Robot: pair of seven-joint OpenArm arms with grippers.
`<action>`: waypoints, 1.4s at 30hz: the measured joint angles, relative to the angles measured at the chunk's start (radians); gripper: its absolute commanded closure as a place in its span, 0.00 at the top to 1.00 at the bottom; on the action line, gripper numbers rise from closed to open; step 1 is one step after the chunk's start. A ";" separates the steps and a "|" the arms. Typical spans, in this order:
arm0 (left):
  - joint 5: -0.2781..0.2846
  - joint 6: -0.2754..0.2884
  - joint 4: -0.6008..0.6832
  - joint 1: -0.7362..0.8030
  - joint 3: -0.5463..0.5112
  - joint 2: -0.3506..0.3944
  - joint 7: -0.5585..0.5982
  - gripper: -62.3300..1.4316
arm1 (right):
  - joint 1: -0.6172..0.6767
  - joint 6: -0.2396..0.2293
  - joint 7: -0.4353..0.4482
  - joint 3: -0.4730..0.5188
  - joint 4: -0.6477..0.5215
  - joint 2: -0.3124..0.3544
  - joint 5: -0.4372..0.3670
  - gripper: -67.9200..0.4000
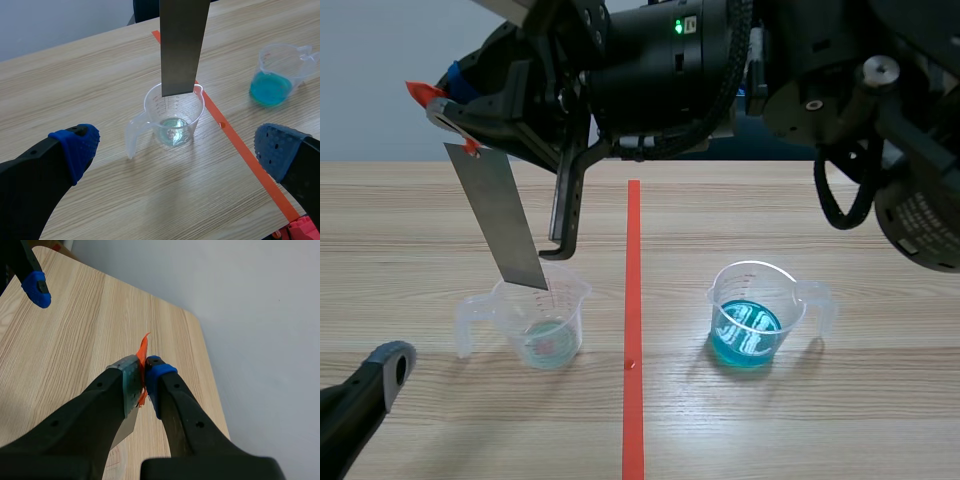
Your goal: Do the redox reaction experiment
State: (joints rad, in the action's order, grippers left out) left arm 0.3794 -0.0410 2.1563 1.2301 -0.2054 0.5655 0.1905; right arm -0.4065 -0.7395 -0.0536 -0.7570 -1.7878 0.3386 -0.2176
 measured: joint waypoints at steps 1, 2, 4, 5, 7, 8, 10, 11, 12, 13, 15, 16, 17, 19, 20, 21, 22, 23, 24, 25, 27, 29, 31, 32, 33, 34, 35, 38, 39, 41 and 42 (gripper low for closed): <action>0.000 0.000 0.000 0.000 0.000 0.000 0.000 1.00 | 0.000 0.000 0.000 0.000 0.000 0.000 0.000 0.02; 0.000 0.000 0.000 0.000 0.000 0.000 0.000 1.00 | 0.000 0.000 0.000 0.000 0.000 0.000 0.000 0.02; 0.000 0.000 0.000 0.000 0.000 0.000 0.000 1.00 | 0.000 0.000 0.000 0.000 0.000 0.000 0.000 0.02; 0.000 0.000 0.000 0.000 0.000 0.000 0.000 1.00 | 0.000 0.000 0.000 0.000 0.000 0.000 0.000 0.02; 0.000 0.000 0.000 0.000 0.000 0.000 0.000 1.00 | 0.000 0.000 0.000 0.000 0.000 0.000 0.000 0.02; 0.000 0.000 0.000 0.000 0.000 0.000 0.000 1.00 | 0.000 0.000 0.000 0.000 0.000 0.000 0.000 0.02; 0.000 0.000 0.000 0.000 0.000 0.000 0.000 1.00 | 0.000 0.000 0.000 0.000 0.000 0.000 0.000 0.02; 0.000 0.000 0.000 0.000 0.000 0.000 0.000 1.00 | 0.000 0.000 0.000 0.000 0.000 0.000 0.000 0.02; 0.000 0.000 0.000 0.000 0.000 0.000 0.000 1.00 | 0.000 0.000 0.000 0.000 0.000 0.000 0.000 0.02; 0.000 0.000 0.000 0.000 0.000 0.000 0.000 1.00 | 0.000 0.000 0.000 0.000 0.000 0.000 0.000 0.02; 0.000 0.000 0.000 0.000 0.000 0.000 0.000 1.00 | 0.000 0.000 0.000 0.000 0.000 0.000 0.000 0.02; 0.000 0.000 0.000 0.000 0.000 0.000 0.000 1.00 | 0.000 0.000 0.000 0.000 0.000 0.000 0.000 0.02; 0.000 0.000 0.000 0.000 0.000 0.000 0.000 1.00 | 0.000 0.000 0.000 0.000 0.000 0.000 0.000 0.02; 0.000 0.000 0.000 0.000 0.000 0.000 0.000 1.00 | 0.000 0.000 0.000 0.000 0.000 0.000 0.000 0.02; 0.000 0.000 0.000 0.000 0.000 0.000 0.000 1.00 | 0.000 0.000 0.000 0.000 0.000 0.000 0.000 0.02; 0.000 0.000 0.000 0.000 0.000 0.000 0.000 1.00 | 0.000 0.000 0.000 0.000 0.000 0.000 0.000 0.02; 0.000 0.000 0.000 0.000 0.000 0.000 0.000 1.00 | 0.000 0.000 0.000 0.000 0.000 0.000 0.000 0.02; 0.000 0.000 0.000 0.000 0.000 0.000 0.000 1.00 | 0.000 0.000 0.000 0.000 0.000 0.000 0.000 0.02; 0.000 0.000 0.000 0.000 0.000 0.000 0.000 1.00 | 0.000 0.000 0.000 0.000 0.000 0.000 0.000 0.02; 0.000 0.000 0.000 0.000 0.000 0.000 0.000 1.00 | 0.000 0.000 0.000 0.000 0.000 0.000 0.000 0.02; 0.000 0.000 0.000 0.000 0.000 0.000 0.000 1.00 | 0.000 0.000 0.000 0.000 0.000 0.000 0.000 0.02; 0.000 0.000 0.000 0.000 0.000 0.000 0.000 1.00 | 0.000 0.000 0.000 0.000 0.000 0.000 0.000 0.02; 0.000 0.000 0.000 0.000 0.000 0.000 0.000 1.00 | 0.000 0.000 0.000 0.000 0.000 0.000 0.000 0.02; 0.000 0.000 0.000 0.000 0.000 0.000 0.000 1.00 | 0.000 0.000 0.000 0.000 0.000 0.000 0.000 0.02; 0.000 0.000 0.000 0.000 0.000 0.000 0.000 1.00 | 0.000 0.000 0.000 0.000 0.000 0.000 0.000 0.02; 0.000 0.000 0.000 0.000 0.000 0.000 0.000 1.00 | 0.000 0.000 0.000 0.000 0.000 0.000 0.000 0.02; 0.000 0.000 0.000 0.000 0.000 0.000 0.000 1.00 | 0.000 0.000 0.000 0.000 0.000 0.000 0.000 0.02; 0.000 0.000 0.000 0.000 0.000 0.000 0.000 1.00 | 0.000 0.000 0.005 0.000 0.001 0.000 0.000 0.02; 0.000 0.000 0.000 0.000 0.000 0.000 0.000 1.00 | 0.000 0.000 0.013 0.000 0.003 0.000 0.000 0.02; 0.000 0.000 0.000 0.000 0.000 0.000 0.000 1.00 | 0.000 0.000 0.031 0.000 0.016 0.000 0.000 0.02; 0.000 0.000 0.000 0.000 0.000 0.000 0.000 1.00 | 0.000 0.000 0.035 0.000 0.026 0.000 0.000 0.02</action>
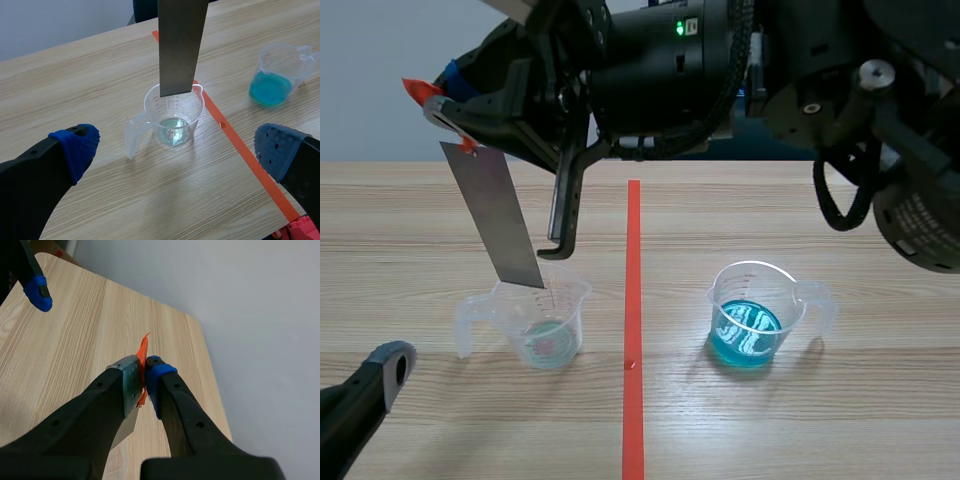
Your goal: Do the redox reaction experiment
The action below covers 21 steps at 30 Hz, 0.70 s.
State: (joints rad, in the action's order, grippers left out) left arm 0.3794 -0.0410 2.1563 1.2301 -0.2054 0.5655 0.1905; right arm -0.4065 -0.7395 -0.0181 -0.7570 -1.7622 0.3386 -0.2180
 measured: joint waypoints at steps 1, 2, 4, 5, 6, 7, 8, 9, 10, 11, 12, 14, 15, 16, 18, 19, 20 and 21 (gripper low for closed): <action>0.000 0.000 0.000 0.000 0.000 0.000 0.000 1.00 | 0.000 0.000 0.012 0.000 0.012 0.000 0.001 0.02; 0.000 0.000 0.000 0.000 0.000 0.000 0.000 1.00 | 0.000 0.000 0.022 0.000 0.024 0.000 0.000 0.02; 0.000 0.000 0.000 0.000 0.000 0.000 0.000 1.00 | 0.000 0.000 0.041 0.000 0.046 0.000 0.008 0.02; 0.000 0.000 0.000 0.000 0.000 0.000 0.000 1.00 | 0.000 0.000 0.050 0.000 0.057 0.000 0.013 0.02; 0.000 0.000 0.000 0.000 0.000 0.000 0.000 1.00 | 0.000 0.000 0.070 0.000 0.069 0.000 0.021 0.02; 0.000 0.000 0.000 0.000 0.000 0.000 0.000 1.00 | 0.000 0.000 0.082 0.000 0.082 0.000 0.020 0.02; 0.000 0.000 0.000 0.000 0.000 0.000 0.000 1.00 | 0.000 0.000 0.091 0.000 0.094 0.000 0.021 0.02; 0.000 0.000 0.000 0.000 0.000 0.000 0.000 1.00 | 0.000 0.000 0.104 0.000 0.106 0.000 0.031 0.02; 0.000 0.000 0.000 0.000 0.000 0.000 0.000 1.00 | 0.000 0.000 0.121 0.000 0.117 0.000 0.051 0.02; 0.000 0.000 0.000 0.000 0.000 0.000 0.000 1.00 | 0.000 0.000 0.127 0.000 0.127 -0.001 0.060 0.02; 0.000 0.000 0.000 0.000 0.000 0.000 0.000 1.00 | 0.000 0.000 0.137 0.000 0.139 -0.001 0.072 0.02; 0.000 0.000 0.000 0.000 0.000 0.000 0.000 1.00 | 0.000 0.000 0.156 0.000 0.168 -0.012 0.095 0.02; 0.000 0.000 0.000 0.000 0.000 0.000 0.000 1.00 | 0.000 0.000 0.168 0.000 0.183 -0.018 0.105 0.02; 0.000 0.000 0.000 0.000 0.000 0.000 0.000 1.00 | 0.000 0.000 0.180 -0.001 0.197 -0.024 0.120 0.02; 0.000 0.000 0.000 0.000 0.000 0.000 0.000 1.00 | 0.000 0.001 0.214 -0.008 0.224 -0.031 0.151 0.02; 0.000 0.000 0.000 0.000 0.000 0.000 0.000 1.00 | 0.000 0.001 0.230 -0.014 0.237 -0.032 0.159 0.02; 0.000 0.000 0.000 0.000 0.000 0.000 0.000 1.00 | 0.000 0.000 0.253 -0.022 0.252 -0.035 0.184 0.02; 0.000 0.000 0.000 0.000 0.000 0.000 0.000 1.00 | 0.000 0.000 0.259 -0.027 0.266 -0.040 0.198 0.02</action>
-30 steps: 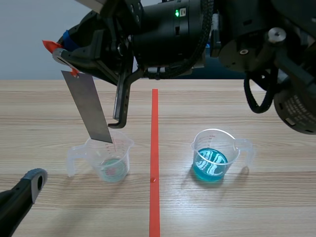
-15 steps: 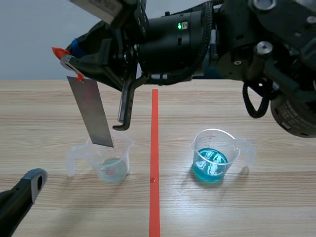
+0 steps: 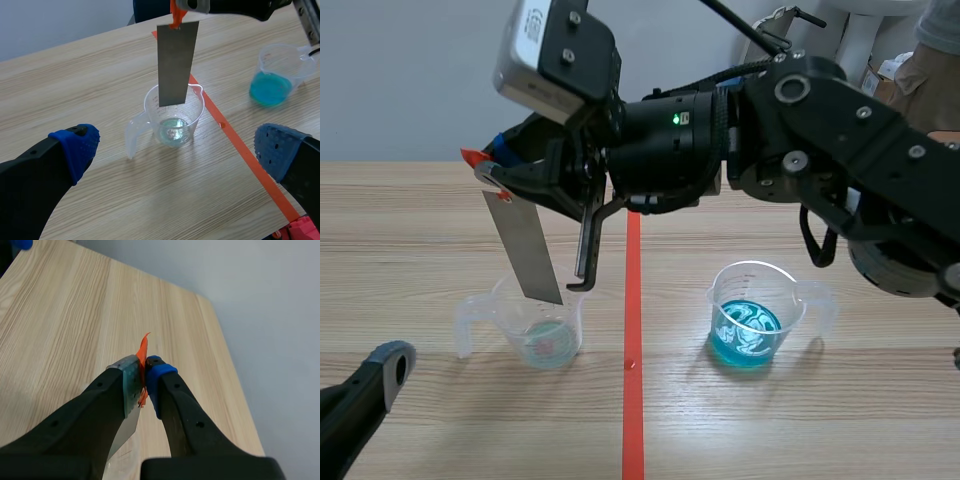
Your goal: Do the redox reaction experiment
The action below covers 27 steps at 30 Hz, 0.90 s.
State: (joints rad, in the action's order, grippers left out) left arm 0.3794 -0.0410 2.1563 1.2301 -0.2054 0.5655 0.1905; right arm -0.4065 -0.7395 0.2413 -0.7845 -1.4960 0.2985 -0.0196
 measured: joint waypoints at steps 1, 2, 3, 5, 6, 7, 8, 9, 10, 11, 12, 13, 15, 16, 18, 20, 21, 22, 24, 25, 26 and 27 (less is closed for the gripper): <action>0.000 0.000 0.000 0.000 0.000 0.000 0.000 1.00 | 0.000 0.001 0.012 -0.006 0.015 -0.006 0.019 0.02; 0.000 0.000 0.000 0.000 0.000 0.000 0.000 1.00 | 0.000 0.000 0.030 -0.011 0.031 -0.012 0.036 0.02; 0.000 0.000 0.000 0.000 0.000 0.000 0.000 1.00 | 0.000 0.000 0.049 -0.018 0.046 -0.017 0.048 0.02; 0.000 0.000 0.000 0.000 0.000 0.000 0.000 1.00 | 0.000 0.000 0.080 -0.027 0.073 -0.027 0.090 0.02; 0.000 0.000 0.000 0.000 0.000 0.000 0.000 1.00 | 0.000 0.000 0.106 -0.031 0.086 -0.029 0.105 0.02; 0.000 0.000 0.000 0.000 0.000 0.000 0.000 1.00 | 0.000 0.000 0.130 -0.033 0.098 -0.031 0.128 0.02; 0.000 0.000 0.000 0.000 0.000 0.000 0.000 1.00 | 0.000 0.001 0.138 -0.035 0.110 -0.035 0.146 0.02; 0.000 0.000 0.000 0.000 0.000 0.000 0.000 1.00 | 0.000 0.001 0.152 -0.035 0.122 -0.040 0.171 0.02; 0.000 0.000 0.000 0.000 0.000 0.000 0.000 1.00 | 0.000 0.001 0.174 -0.035 0.134 -0.042 0.192 0.02; 0.000 0.000 0.000 0.000 0.000 0.000 0.000 1.00 | 0.000 0.000 0.191 -0.035 0.143 -0.043 0.207 0.02; 0.000 0.000 0.000 0.000 0.000 0.000 0.000 1.00 | 0.000 0.004 0.211 -0.035 0.152 -0.043 0.227 0.02; 0.000 0.000 0.000 0.000 0.000 0.000 0.000 1.00 | 0.000 0.011 0.233 -0.035 0.160 -0.043 0.249 0.02; 0.000 0.000 0.000 0.000 0.000 0.000 0.000 1.00 | 0.000 0.024 0.268 -0.035 0.176 -0.044 0.291 0.02; 0.000 0.000 0.000 0.000 0.000 0.000 0.000 1.00 | 0.000 0.032 0.281 -0.035 0.185 -0.045 0.312 0.02; 0.000 0.000 0.000 0.000 0.000 0.000 0.000 1.00 | 0.000 0.056 0.315 -0.035 0.205 -0.051 0.353 0.02; 0.000 0.000 0.000 0.000 0.000 0.000 0.000 1.00 | 0.000 0.089 0.348 -0.036 0.222 -0.057 0.387 0.02; 0.000 0.000 0.000 0.000 0.000 0.000 0.000 1.00 | 0.000 0.100 0.358 -0.038 0.228 -0.059 0.406 0.02; 0.000 0.000 0.000 0.000 0.000 0.000 0.000 1.00 | 0.000 0.110 0.362 -0.042 0.233 -0.061 0.421 0.02; 0.000 0.000 0.000 0.000 0.000 0.000 0.000 1.00 | 0.000 0.112 0.383 -0.054 0.242 -0.061 0.436 0.02; 0.000 0.000 0.000 0.000 0.000 0.000 0.000 1.00 | 0.000 0.112 0.390 -0.061 0.244 -0.061 0.436 0.02; 0.000 0.000 0.000 0.000 0.000 0.000 0.000 1.00 | 0.000 0.112 0.391 -0.068 0.244 -0.061 0.435 0.02; 0.000 0.000 0.000 0.000 0.000 0.000 0.000 1.00 | 0.000 0.112 0.390 -0.073 0.244 -0.064 0.435 0.02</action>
State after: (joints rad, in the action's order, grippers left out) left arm 0.3794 -0.0410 2.1563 1.2301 -0.2054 0.5655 0.1905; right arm -0.4065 -0.6277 0.6315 -0.8577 -1.2518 0.2348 0.4156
